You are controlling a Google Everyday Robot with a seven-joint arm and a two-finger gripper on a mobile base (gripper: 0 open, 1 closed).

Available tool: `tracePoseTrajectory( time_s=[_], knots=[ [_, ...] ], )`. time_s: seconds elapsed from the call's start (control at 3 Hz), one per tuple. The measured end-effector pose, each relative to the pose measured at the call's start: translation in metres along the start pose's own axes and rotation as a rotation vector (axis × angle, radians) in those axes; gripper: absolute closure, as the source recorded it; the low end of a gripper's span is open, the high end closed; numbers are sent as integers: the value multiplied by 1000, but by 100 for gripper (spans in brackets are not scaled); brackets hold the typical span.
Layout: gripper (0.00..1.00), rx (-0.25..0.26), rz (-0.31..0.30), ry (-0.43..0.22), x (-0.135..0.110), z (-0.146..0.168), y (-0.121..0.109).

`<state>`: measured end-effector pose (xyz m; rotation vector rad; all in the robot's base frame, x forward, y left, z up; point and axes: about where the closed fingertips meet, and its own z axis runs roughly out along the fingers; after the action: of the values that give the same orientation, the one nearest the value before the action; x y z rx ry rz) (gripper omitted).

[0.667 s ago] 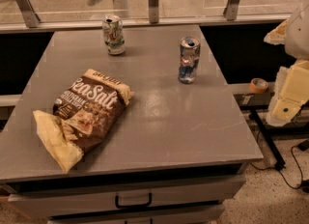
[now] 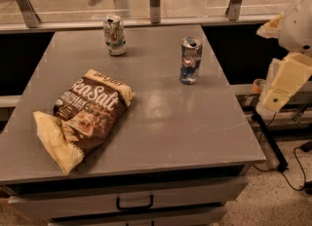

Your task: Move redbull can near 7up can

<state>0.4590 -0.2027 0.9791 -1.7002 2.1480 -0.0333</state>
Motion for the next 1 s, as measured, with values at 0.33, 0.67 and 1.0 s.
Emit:
tracePoseTrajectory(
  time_s=[0.33,0.67,1.0],
  knots=[
    [0,0,-27,-173,-25,22,-32],
    [0,-23,-21,-396,-34,66,-63],
    [0,-23,17,-632,-43,102,-90]
  ],
)
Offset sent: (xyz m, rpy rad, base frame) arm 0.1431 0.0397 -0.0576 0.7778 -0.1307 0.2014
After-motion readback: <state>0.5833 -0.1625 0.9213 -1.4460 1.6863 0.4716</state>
